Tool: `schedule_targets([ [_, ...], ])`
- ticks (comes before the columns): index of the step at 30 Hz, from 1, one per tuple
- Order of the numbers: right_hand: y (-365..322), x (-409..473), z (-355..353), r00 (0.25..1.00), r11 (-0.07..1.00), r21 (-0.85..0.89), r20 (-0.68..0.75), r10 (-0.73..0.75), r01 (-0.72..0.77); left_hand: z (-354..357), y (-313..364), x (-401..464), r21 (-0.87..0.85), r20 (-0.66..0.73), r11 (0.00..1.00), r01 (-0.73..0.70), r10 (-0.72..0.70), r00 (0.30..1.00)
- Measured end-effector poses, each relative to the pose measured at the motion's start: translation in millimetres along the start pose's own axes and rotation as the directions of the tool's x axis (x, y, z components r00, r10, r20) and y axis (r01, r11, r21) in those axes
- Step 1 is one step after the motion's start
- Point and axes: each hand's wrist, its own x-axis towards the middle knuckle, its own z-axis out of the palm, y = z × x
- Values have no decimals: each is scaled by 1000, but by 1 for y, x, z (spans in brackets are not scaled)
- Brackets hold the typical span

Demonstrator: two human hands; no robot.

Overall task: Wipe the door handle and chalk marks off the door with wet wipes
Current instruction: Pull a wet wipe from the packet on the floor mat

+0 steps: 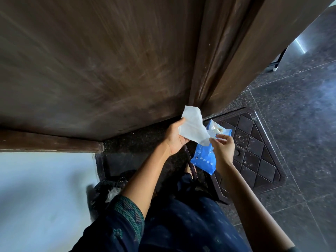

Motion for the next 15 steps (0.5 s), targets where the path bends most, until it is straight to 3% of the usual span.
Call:
schedule_targets([
  [2, -12, -1, -1, 991, 990, -52, 10, -130, 130, 0, 5, -1, 108, -9, 994, 3, -2, 1000],
  [5, -35, 1, 0, 952, 963, -40, 170, -256, 267, -1, 12, -3, 251, -17, 968, 0, 5, 1000],
  [10, -65, -7, -1, 831, 943, 43, 461, -311, 329, -6, 21, -12, 460, 25, 886, -57, 51, 998],
  [15, -69, -12, 5, 804, 928, 56, 482, -349, 369, -14, 24, -27, 582, 29, 800, -146, 159, 987],
])
